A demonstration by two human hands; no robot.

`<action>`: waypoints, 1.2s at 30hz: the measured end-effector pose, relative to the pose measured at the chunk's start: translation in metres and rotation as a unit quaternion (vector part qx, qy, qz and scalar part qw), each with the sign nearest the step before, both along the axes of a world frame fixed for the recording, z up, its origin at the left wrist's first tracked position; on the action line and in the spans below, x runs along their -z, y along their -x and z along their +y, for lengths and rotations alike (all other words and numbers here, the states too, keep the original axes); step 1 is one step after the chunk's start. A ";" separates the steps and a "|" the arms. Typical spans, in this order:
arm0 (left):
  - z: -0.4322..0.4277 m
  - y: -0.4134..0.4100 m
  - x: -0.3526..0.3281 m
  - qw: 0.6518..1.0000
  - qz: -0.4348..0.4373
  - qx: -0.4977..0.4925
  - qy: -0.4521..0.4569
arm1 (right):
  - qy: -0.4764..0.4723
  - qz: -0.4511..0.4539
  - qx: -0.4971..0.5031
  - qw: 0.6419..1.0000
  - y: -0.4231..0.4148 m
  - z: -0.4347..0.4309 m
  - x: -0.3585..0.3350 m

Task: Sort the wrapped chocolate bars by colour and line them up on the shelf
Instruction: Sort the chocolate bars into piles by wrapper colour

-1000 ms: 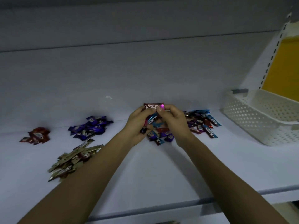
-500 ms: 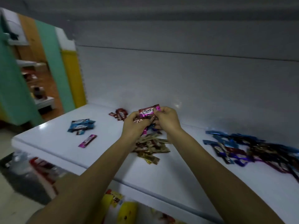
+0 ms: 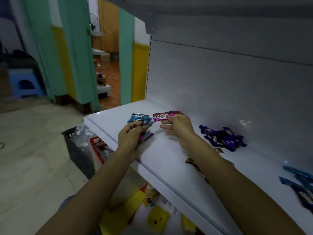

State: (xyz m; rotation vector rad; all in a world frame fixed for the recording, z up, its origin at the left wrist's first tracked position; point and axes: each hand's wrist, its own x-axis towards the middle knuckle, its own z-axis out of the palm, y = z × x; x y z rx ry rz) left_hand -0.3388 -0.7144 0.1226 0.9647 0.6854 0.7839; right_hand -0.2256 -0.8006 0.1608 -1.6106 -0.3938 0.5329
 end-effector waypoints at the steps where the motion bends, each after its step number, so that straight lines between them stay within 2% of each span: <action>1: 0.007 0.005 0.002 1.000 -0.006 -0.015 0.000 | 0.022 -0.013 -0.003 1.000 -0.002 0.002 0.002; 6: 0.027 0.021 0.016 0.997 0.025 -0.021 -0.069 | 0.210 -0.099 -0.088 0.969 -0.004 0.017 0.017; 8: 0.025 0.023 0.020 0.994 0.027 -0.010 -0.101 | 0.246 -0.143 -0.097 0.954 -0.002 0.022 0.026; 11: 0.021 0.022 0.020 0.989 0.023 0.002 -0.149 | 0.196 -0.184 -0.039 0.962 0.001 0.021 0.030; 14: 0.015 0.014 0.015 0.982 0.008 0.032 -0.188 | 0.112 -0.067 -0.106 0.986 0.009 0.015 0.017; 16: 0.009 0.005 0.012 0.978 -0.004 0.054 -0.203 | 0.100 -0.060 -0.151 0.982 0.013 0.011 0.010; 18: 0.004 -0.004 0.012 0.983 -0.024 0.069 -0.168 | 0.081 -0.065 -0.147 0.984 0.010 0.009 0.011; 21: -0.002 -0.013 0.013 0.992 -0.049 0.073 -0.086 | 0.047 -0.022 -0.114 0.992 0.004 0.003 0.014; 25: -0.012 -0.021 0.011 0.995 -0.044 0.074 -0.049 | 0.007 -0.008 -0.083 0.996 -0.005 -0.012 0.012; 32: -0.048 -0.056 -0.007 0.985 -0.077 0.152 0.019 | -0.053 -0.017 -0.009 0.998 -0.028 -0.056 0.002; 34: -0.057 -0.065 -0.007 0.981 -0.090 0.168 0.047 | -0.059 -0.068 0.032 0.995 -0.035 -0.076 -0.001; 36: -0.066 -0.070 -0.001 0.977 -0.086 0.185 0.057 | 0.000 -0.230 0.088 0.969 -0.042 -0.102 0.006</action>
